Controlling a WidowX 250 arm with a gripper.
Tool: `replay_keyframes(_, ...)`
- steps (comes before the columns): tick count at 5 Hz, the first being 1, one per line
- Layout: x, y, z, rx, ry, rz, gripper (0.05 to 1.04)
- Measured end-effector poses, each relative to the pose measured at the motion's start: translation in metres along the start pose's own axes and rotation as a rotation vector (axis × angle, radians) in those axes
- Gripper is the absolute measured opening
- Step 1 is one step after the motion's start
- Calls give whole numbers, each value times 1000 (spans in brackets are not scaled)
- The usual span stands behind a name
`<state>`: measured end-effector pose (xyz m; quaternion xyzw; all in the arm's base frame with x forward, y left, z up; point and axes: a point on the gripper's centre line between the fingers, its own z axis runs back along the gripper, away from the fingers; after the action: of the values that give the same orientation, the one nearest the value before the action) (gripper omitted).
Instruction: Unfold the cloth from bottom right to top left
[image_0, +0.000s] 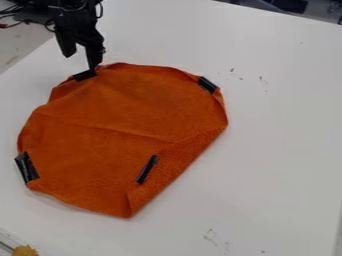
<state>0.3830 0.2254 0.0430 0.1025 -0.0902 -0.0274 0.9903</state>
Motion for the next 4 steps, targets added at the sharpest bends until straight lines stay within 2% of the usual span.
replay_keyframes(1, -3, 4, -2, -10, -16, 14, 1002)
replay_keyframes(2, -12, -14, -7, -67, -10, 48, 999)
replay_keyframes(3, -18, -45, 9, -88, -38, 91, 999)
replay_keyframes(4, -32, -88, 8, -122, -22, 118, 999)
